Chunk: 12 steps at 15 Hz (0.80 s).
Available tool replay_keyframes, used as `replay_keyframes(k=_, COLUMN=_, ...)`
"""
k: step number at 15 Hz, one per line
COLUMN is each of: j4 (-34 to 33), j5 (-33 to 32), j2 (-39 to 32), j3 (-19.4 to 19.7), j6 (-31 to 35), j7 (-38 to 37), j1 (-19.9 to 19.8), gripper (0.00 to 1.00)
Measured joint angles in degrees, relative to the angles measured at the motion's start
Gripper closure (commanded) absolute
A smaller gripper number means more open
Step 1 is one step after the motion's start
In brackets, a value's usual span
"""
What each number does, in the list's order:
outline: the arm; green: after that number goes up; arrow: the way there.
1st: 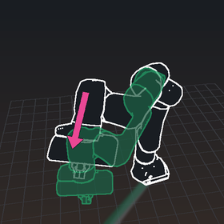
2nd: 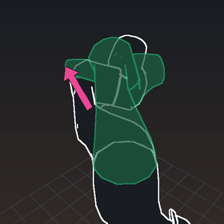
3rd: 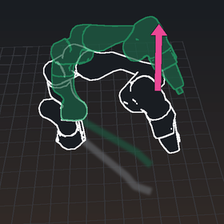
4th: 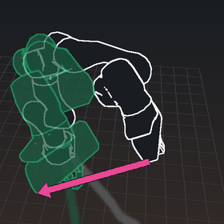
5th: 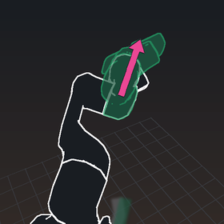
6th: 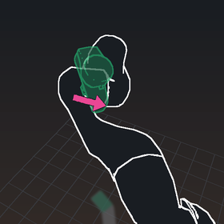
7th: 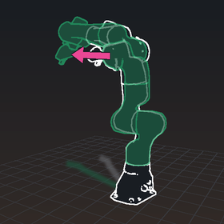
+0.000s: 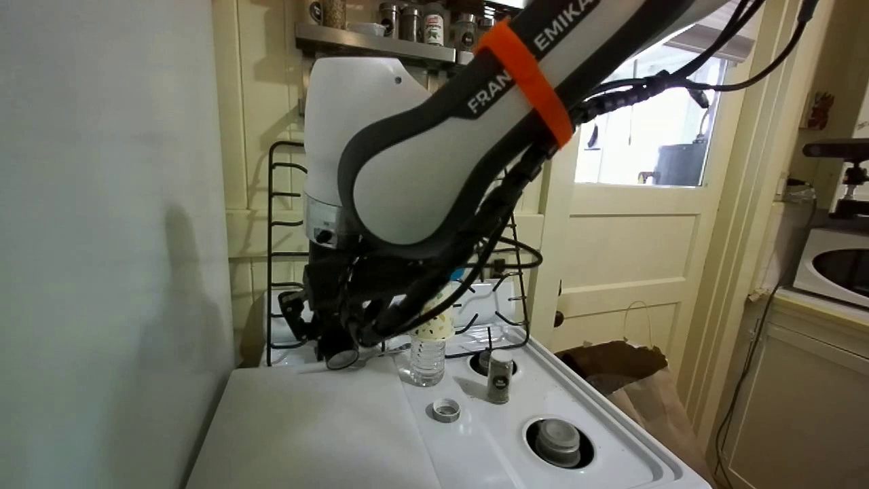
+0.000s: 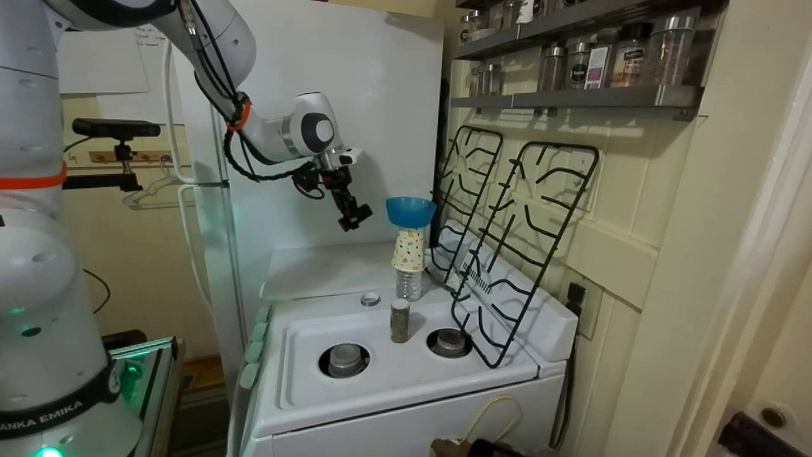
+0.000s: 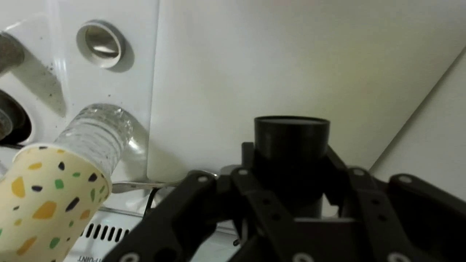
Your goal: Pick up the black container from the shelf and put it on the left side of the stove.
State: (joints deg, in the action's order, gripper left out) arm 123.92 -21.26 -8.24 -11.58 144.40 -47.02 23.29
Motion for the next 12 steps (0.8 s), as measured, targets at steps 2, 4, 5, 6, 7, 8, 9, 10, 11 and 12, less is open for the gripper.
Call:
replay_keyframes(k=2, j4=2.49, j5=-1.99, j2=-0.09, j3=-0.06, j6=3.88, j7=-8.19, j1=0.35, gripper=0.81)
replay_keyframes(k=4, j4=5.06, j5=-5.18, j2=-0.54, j3=0.33, j6=8.21, j7=-15.98, j1=0.36, gripper=0.81)
replay_keyframes(k=5, j4=6.16, j5=-6.86, j2=-0.94, j3=0.75, j6=10.10, j7=-19.33, j1=0.38, gripper=0.81)
replay_keyframes(k=6, j4=7.04, j5=-8.37, j2=-1.50, j3=1.23, j6=11.86, j7=-22.22, j1=0.42, gripper=0.81)
replay_keyframes(k=7, j4=7.71, j5=-9.73, j2=-2.19, j3=1.76, j6=13.43, j7=-24.69, j1=0.46, gripper=0.81)
replay_keyframes(k=8, j4=8.30, j5=-10.64, j2=-2.87, j3=2.27, j6=14.83, j7=-26.60, j1=0.47, gripper=0.81)
replay_keyframes(k=9, j4=8.82, j5=-11.11, j2=-3.61, j3=2.71, j6=16.10, j7=-28.04, j1=0.48, gripper=0.81)
replay_keyframes(k=10, j4=9.30, j5=-11.19, j2=-4.35, j3=3.07, j6=17.49, j7=-28.88, j1=0.46, gripper=0.81)
replay_keyframes(k=11, j4=9.86, j5=-11.18, j2=-5.07, j3=3.28, j6=19.13, j7=-29.29, j1=0.36, gripper=0.81)
replay_keyframes(k=12, j4=10.39, j5=-11.15, j2=-5.81, j3=3.38, j6=20.93, j7=-29.44, j1=0.19, gripper=0.81)
